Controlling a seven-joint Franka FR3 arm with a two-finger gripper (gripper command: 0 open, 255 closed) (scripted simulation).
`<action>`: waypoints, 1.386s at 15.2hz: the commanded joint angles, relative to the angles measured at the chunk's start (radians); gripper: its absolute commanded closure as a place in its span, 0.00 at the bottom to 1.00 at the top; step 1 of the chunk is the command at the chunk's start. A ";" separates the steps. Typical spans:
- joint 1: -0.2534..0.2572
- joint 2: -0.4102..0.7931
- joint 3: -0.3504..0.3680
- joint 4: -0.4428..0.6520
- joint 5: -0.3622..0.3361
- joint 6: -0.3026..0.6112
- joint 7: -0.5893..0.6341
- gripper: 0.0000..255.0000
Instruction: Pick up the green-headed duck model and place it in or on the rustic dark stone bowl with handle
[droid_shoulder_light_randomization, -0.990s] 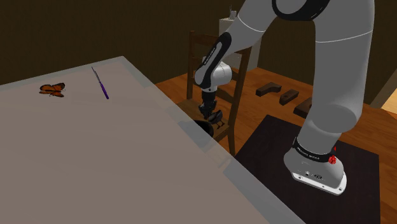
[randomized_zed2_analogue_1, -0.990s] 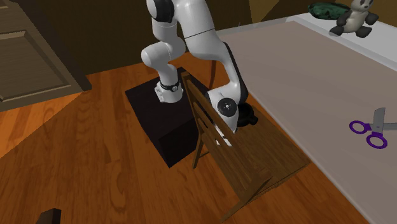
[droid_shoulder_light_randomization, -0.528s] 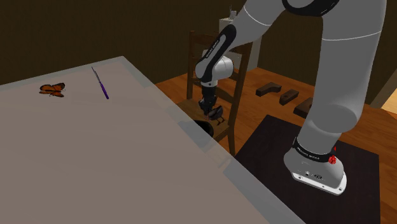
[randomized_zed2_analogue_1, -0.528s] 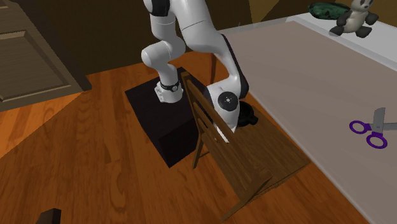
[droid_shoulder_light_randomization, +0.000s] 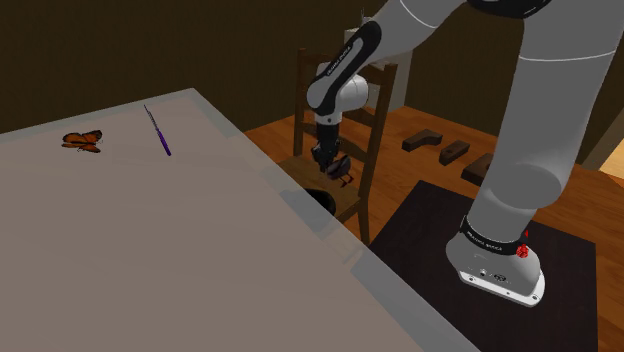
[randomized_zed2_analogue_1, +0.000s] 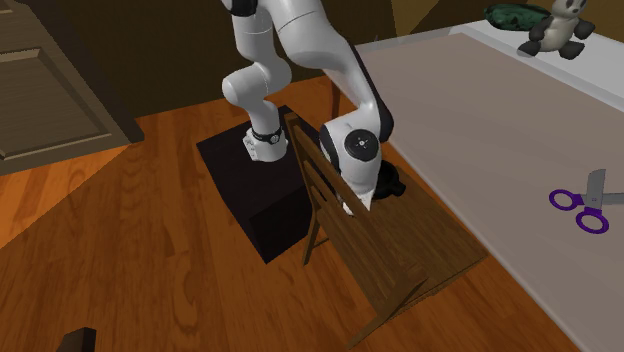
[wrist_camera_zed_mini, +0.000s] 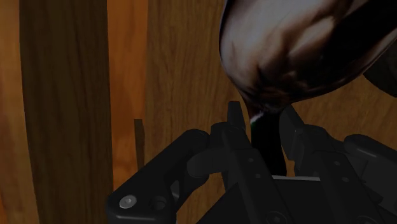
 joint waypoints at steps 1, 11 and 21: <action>0.002 -0.022 -0.001 0.003 -0.009 -0.024 0.012 1.00; 0.001 -0.116 -0.008 0.038 -0.047 -0.149 0.055 1.00; 0.037 -0.164 0.029 0.053 -0.054 -0.196 0.143 1.00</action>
